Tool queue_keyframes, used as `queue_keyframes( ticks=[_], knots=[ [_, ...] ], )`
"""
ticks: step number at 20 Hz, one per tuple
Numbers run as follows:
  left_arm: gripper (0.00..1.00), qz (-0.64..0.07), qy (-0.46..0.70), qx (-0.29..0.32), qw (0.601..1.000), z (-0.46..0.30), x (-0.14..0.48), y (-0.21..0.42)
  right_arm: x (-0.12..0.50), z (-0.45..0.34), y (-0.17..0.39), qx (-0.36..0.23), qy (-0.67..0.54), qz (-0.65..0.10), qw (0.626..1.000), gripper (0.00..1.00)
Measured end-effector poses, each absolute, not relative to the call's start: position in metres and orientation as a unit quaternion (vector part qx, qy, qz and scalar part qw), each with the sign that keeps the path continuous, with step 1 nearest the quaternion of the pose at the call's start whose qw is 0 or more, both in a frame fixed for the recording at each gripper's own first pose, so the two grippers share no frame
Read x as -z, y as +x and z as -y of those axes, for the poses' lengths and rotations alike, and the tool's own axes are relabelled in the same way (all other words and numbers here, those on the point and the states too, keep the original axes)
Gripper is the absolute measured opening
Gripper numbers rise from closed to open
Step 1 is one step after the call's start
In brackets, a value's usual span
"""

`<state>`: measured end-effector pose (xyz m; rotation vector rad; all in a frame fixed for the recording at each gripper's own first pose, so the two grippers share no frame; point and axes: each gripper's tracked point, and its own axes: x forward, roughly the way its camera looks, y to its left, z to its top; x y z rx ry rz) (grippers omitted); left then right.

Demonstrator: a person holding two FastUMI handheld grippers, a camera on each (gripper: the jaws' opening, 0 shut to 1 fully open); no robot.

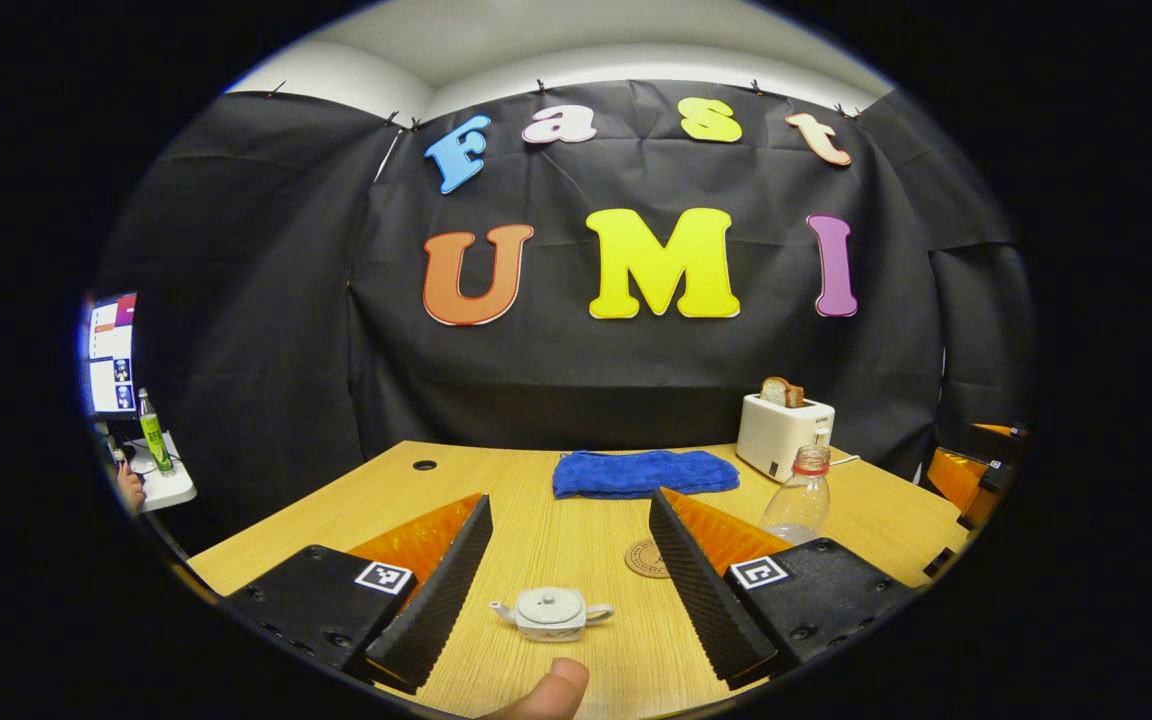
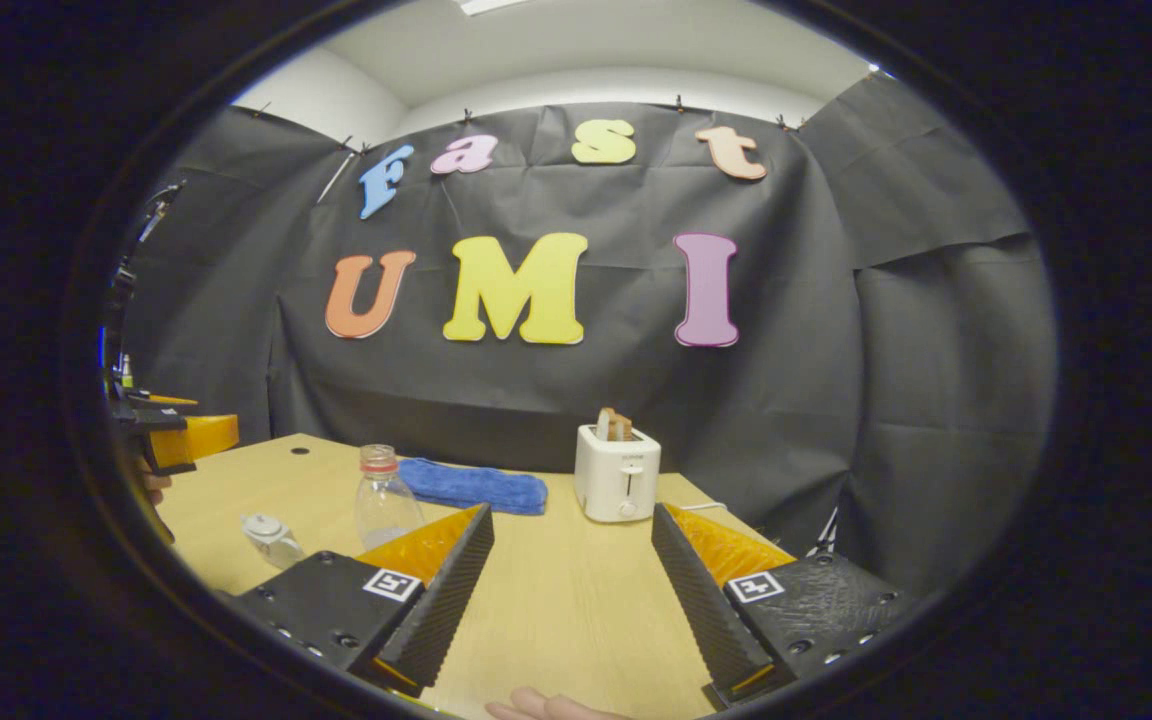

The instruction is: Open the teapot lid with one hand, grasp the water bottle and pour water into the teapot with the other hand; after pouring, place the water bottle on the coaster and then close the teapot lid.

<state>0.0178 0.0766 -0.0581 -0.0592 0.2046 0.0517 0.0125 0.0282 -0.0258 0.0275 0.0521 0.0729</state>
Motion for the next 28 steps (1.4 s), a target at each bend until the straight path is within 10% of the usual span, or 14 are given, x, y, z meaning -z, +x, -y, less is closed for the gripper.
queue_keyframes(
  ticks=[14, 28],
  knots=[
    [0.98, -0.137, -0.018, -0.025, 0.990, -0.080, 0.165, 0.044, 0.086, -0.038, 0.027, -0.063, 0.012, -0.076, 0.995, 0.95],
    [0.20, -0.143, -0.031, -0.005, 0.989, -0.084, 0.189, 0.059, 0.123, -0.089, 0.050, -0.132, 0.000, -0.109, 0.985, 0.96]
  ],
)
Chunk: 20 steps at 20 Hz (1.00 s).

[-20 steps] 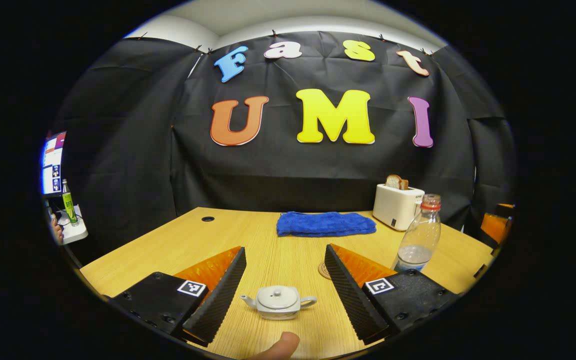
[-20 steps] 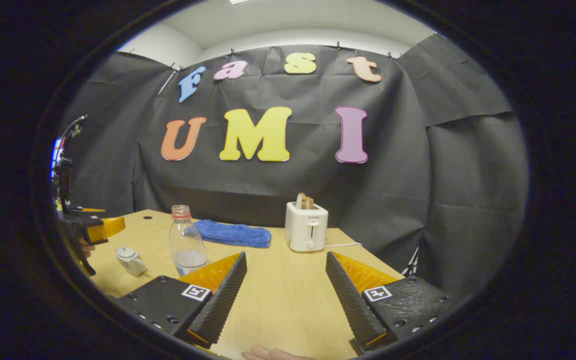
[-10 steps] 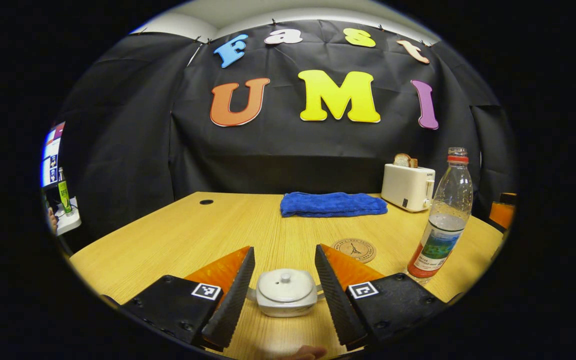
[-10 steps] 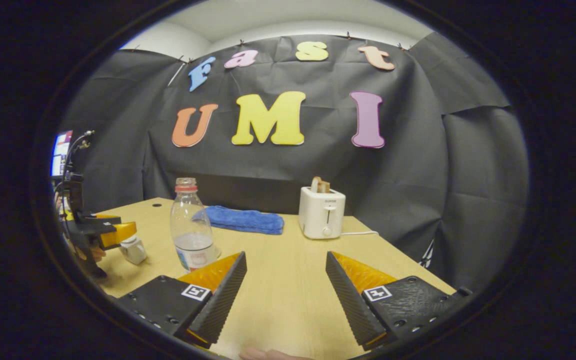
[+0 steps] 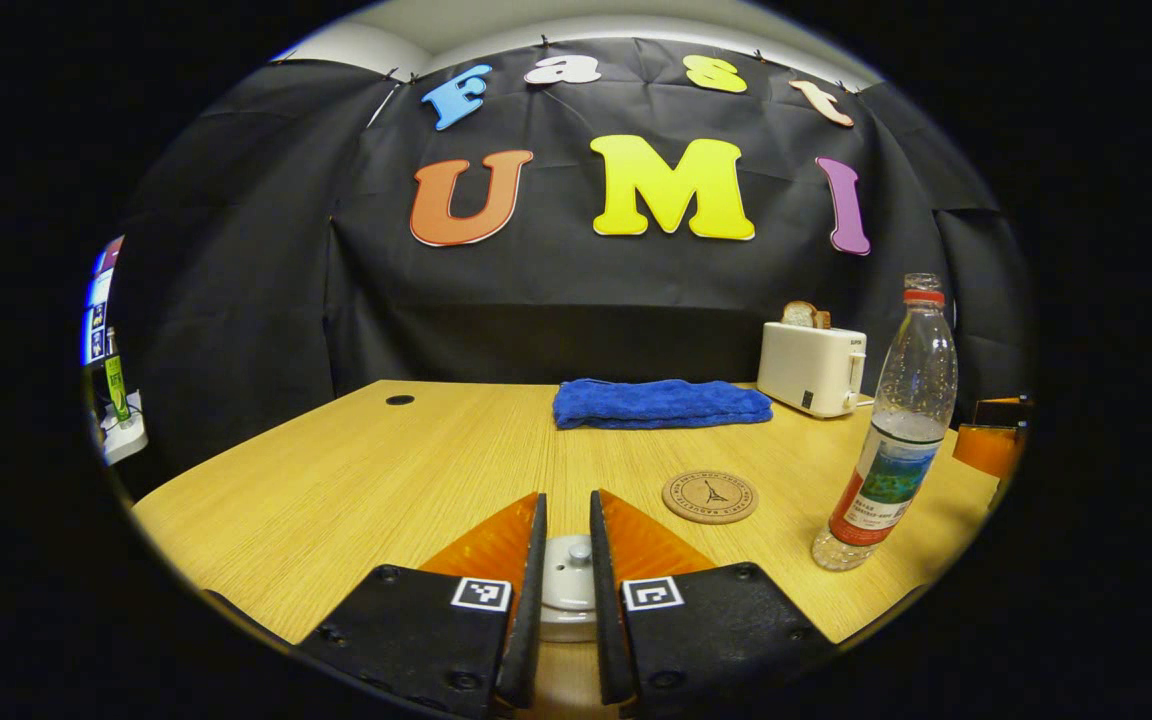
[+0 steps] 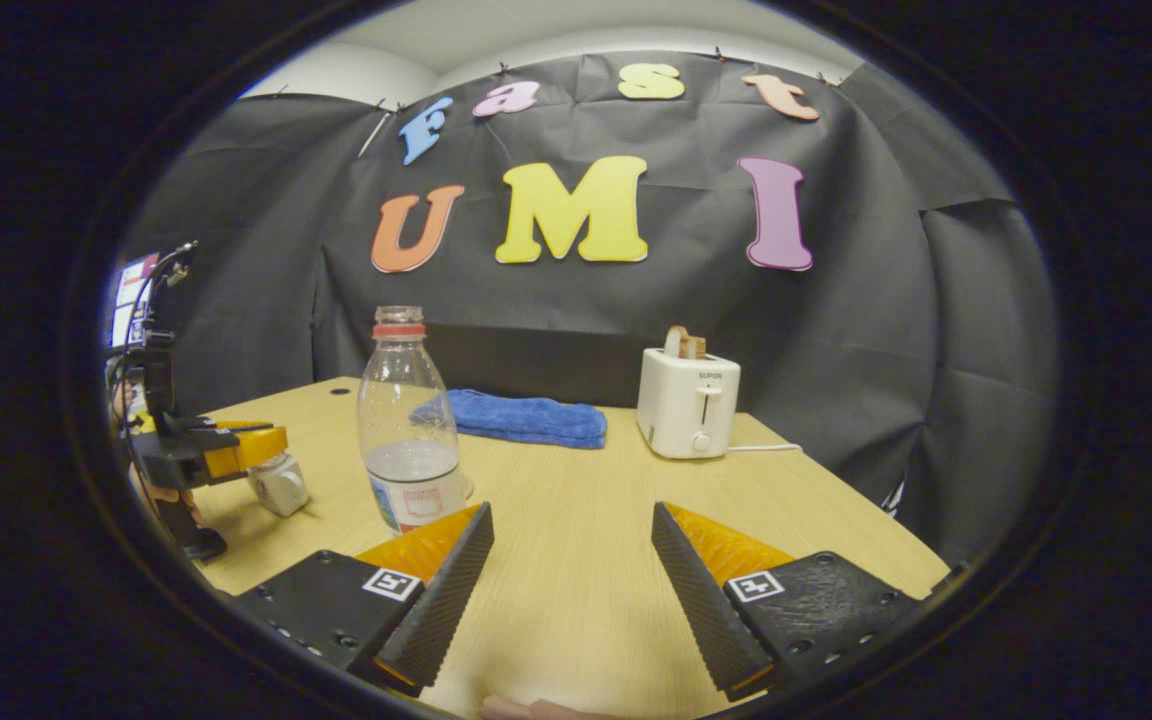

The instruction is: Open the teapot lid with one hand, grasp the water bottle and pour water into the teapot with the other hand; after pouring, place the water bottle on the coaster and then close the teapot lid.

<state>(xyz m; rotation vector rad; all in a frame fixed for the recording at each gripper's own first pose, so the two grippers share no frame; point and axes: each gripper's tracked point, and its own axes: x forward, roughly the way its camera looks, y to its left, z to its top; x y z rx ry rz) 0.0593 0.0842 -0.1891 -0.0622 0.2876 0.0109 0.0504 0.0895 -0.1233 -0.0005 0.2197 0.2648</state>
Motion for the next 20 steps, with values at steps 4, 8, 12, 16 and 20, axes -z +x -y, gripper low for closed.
queue_keyframes(
  ticks=[4, 8, 12, 16, 20],
  knots=[
    [0.13, -0.146, -0.038, 0.002, 0.989, -0.081, 0.186, 0.062, 0.113, -0.104, 0.040, -0.145, 0.003, -0.098, 0.985, 0.98],
    [0.06, -0.134, -0.043, 0.003, 0.990, -0.087, 0.173, 0.065, 0.120, -0.124, 0.022, -0.166, 0.009, -0.107, 0.980, 0.98],
    [0.05, -0.117, -0.035, -0.007, 0.992, -0.093, 0.158, 0.057, 0.132, -0.140, 0.027, -0.193, 0.019, -0.111, 0.975, 0.98],
    [0.05, -0.109, -0.030, -0.002, 0.994, -0.087, 0.137, 0.049, 0.130, -0.161, 0.035, -0.214, 0.040, -0.117, 0.969, 0.96],
    [0.05, -0.116, -0.026, 0.008, 0.993, -0.084, 0.133, 0.036, 0.125, -0.178, 0.047, -0.206, 0.032, -0.103, 0.973, 0.95]
  ],
)
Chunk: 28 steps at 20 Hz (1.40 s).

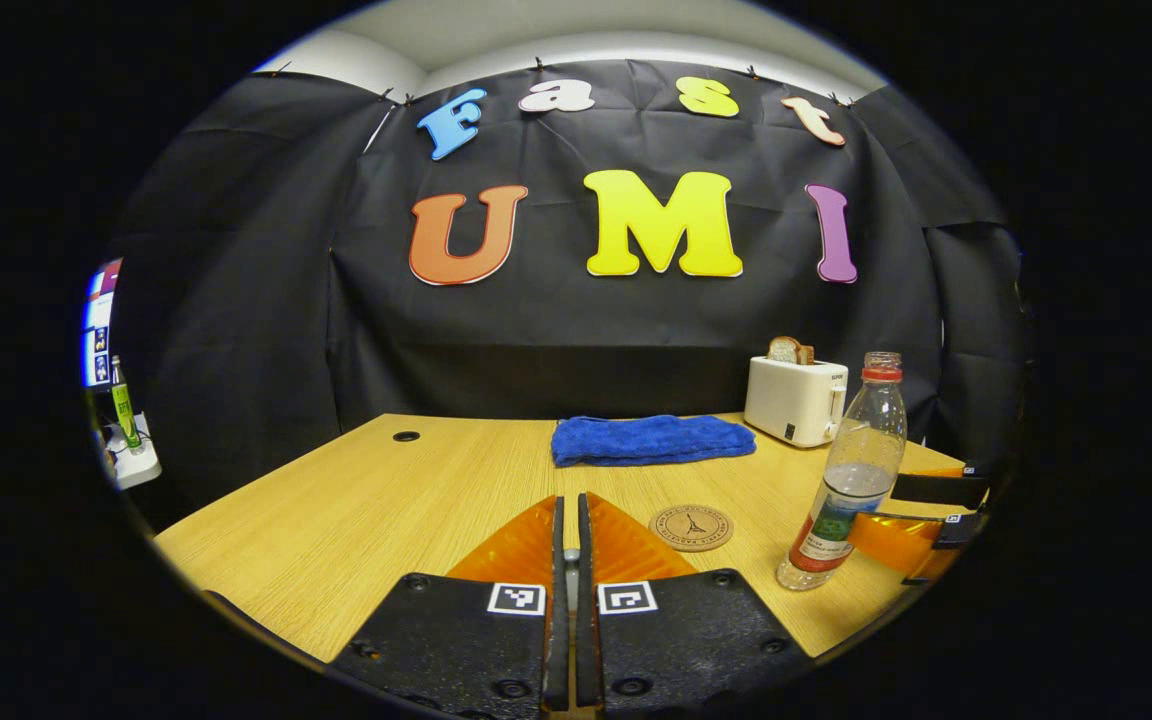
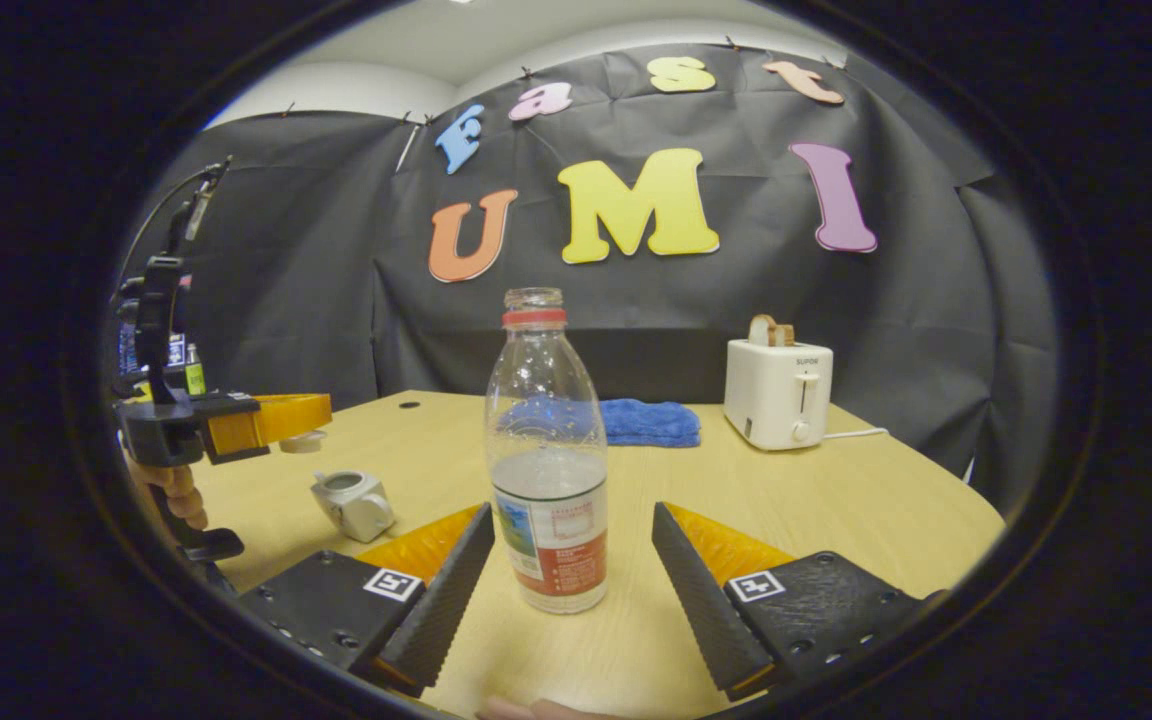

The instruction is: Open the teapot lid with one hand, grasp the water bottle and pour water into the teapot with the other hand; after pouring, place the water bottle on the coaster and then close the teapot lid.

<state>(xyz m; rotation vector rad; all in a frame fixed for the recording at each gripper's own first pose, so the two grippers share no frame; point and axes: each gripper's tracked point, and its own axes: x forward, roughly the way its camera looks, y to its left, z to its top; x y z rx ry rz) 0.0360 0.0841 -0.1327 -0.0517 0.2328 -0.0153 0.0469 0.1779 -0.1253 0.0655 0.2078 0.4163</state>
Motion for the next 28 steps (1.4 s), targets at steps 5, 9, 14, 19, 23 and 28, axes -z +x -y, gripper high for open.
queue_keyframes(
  ticks=[5, 9, 14, 19, 23, 28],
  knots=[
    [0.05, -0.114, -0.022, 0.016, 0.993, -0.087, 0.124, 0.020, 0.122, -0.195, 0.067, -0.180, 0.040, -0.104, 0.977, 0.95],
    [0.05, -0.114, -0.019, 0.019, 0.993, -0.096, 0.120, 0.008, 0.119, -0.196, 0.069, -0.170, 0.035, -0.109, 0.979, 0.75],
    [0.05, -0.114, -0.016, 0.021, 0.993, -0.111, 0.118, -0.004, 0.092, -0.188, 0.064, -0.159, -0.014, -0.091, 0.983, 0.74],
    [0.05, -0.115, -0.011, 0.019, 0.993, -0.128, 0.123, -0.020, 0.081, -0.184, 0.067, -0.130, -0.153, -0.081, 0.976, 0.74],
    [0.05, -0.125, -0.009, 0.015, 0.992, -0.143, 0.134, -0.032, 0.087, -0.189, 0.071, -0.129, -0.221, -0.087, 0.963, 0.72],
    [0.05, -0.116, -0.007, 0.014, 0.993, -0.154, 0.132, -0.041, 0.100, -0.210, 0.069, -0.135, -0.343, -0.081, 0.926, 0.72]
  ],
)
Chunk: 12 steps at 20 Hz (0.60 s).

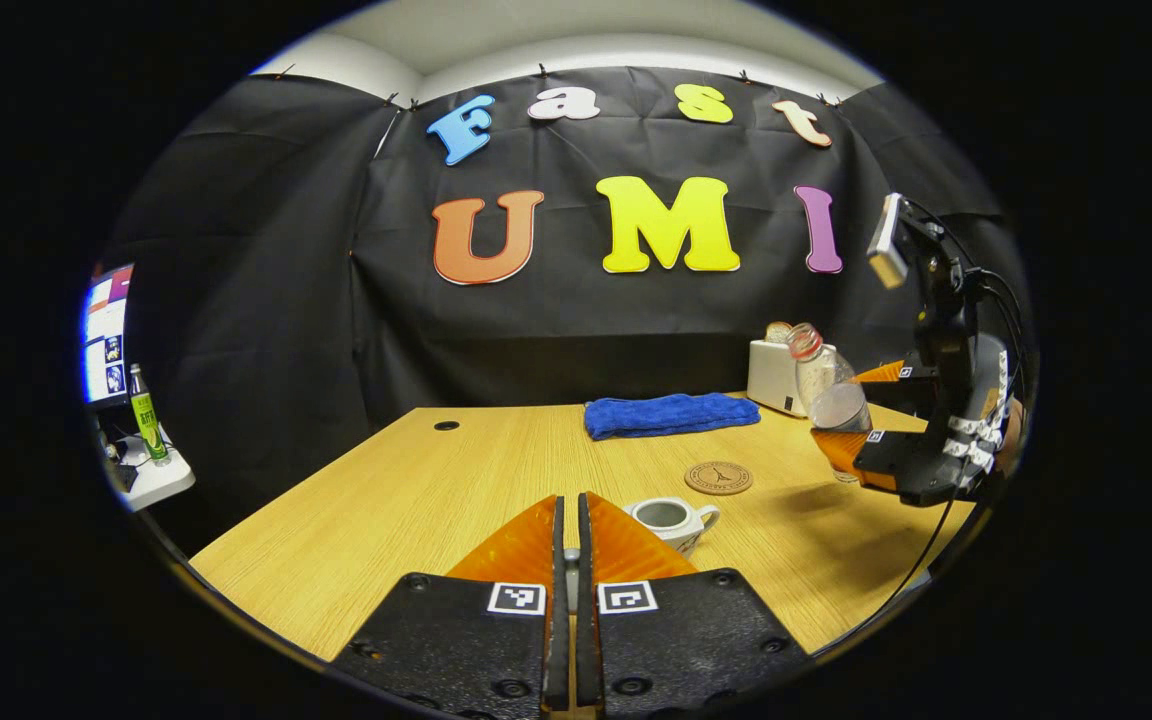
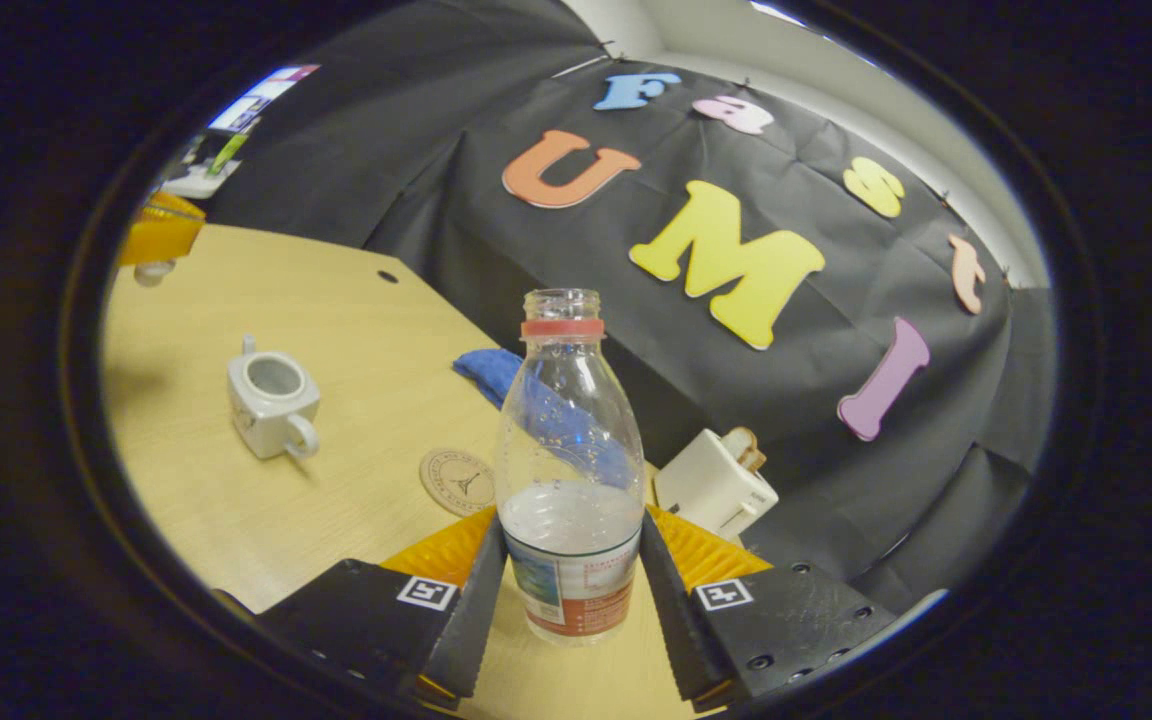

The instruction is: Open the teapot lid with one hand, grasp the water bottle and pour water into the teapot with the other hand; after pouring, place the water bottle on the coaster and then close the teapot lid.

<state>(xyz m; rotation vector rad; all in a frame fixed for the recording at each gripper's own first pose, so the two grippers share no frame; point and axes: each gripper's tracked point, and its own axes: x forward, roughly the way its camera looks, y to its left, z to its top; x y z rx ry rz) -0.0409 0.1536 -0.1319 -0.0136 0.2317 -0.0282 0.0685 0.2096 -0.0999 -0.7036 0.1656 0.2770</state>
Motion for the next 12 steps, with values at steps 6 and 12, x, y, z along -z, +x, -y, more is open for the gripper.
queue_keyframes(
  ticks=[6, 12],
  knots=[
    [0.05, -0.114, -0.012, 0.015, 0.993, -0.157, 0.138, -0.044, 0.098, -0.235, 0.071, -0.125, -0.447, -0.049, 0.884, 0.72],
    [0.05, -0.119, -0.015, 0.008, 0.993, -0.165, 0.147, -0.043, 0.110, -0.250, 0.072, -0.130, -0.520, -0.043, 0.843, 0.73]
  ],
)
